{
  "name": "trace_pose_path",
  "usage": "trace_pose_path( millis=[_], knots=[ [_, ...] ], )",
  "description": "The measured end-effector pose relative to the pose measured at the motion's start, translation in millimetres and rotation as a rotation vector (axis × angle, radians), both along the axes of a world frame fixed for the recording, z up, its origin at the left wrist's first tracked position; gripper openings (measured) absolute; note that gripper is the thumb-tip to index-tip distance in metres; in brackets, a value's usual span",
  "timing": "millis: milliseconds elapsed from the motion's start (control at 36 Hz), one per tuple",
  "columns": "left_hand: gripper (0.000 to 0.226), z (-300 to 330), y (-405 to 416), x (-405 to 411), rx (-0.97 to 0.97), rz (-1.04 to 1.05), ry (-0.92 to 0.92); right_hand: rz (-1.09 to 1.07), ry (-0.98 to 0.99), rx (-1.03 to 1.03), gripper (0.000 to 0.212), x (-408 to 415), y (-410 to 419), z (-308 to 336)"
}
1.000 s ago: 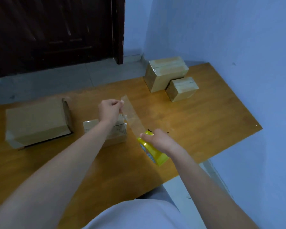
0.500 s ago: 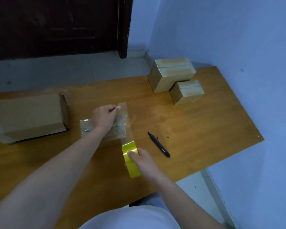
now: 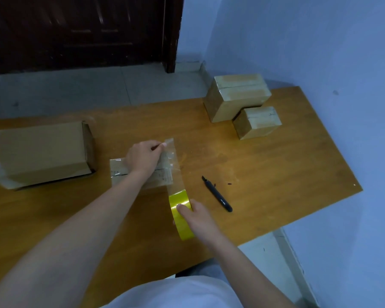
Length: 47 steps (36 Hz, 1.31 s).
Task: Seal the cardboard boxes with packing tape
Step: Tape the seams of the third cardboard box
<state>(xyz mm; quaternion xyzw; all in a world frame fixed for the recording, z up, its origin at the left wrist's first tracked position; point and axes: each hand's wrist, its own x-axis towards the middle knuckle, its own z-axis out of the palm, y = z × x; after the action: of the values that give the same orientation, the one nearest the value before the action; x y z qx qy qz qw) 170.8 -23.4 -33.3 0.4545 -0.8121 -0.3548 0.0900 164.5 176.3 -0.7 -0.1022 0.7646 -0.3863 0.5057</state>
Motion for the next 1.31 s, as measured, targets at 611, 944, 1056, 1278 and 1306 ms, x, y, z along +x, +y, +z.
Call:
trace_pose_path(
  millis=[611,944,1056,1278,1306],
  knots=[
    [0.024,13,-16,-14,0.233,-0.045,-0.266,-0.017,-0.039,0.061,0.06,0,-13,-23],
    [0.038,3,-29,-32,0.346,-0.107,-0.65,-0.035,-0.13,0.041,0.054,-7,-25,-14],
    [0.028,-7,-35,-35,0.401,-0.064,-0.595,-0.036,-0.171,0.016,0.05,-11,-20,-6],
    [0.019,-5,-14,-11,-0.073,0.046,0.132,-0.03,-0.152,0.001,0.045,-10,-21,4],
    [0.015,-3,-11,-4,-0.137,0.01,0.231,-0.024,-0.137,0.009,0.046,-8,-22,1]
  ],
)
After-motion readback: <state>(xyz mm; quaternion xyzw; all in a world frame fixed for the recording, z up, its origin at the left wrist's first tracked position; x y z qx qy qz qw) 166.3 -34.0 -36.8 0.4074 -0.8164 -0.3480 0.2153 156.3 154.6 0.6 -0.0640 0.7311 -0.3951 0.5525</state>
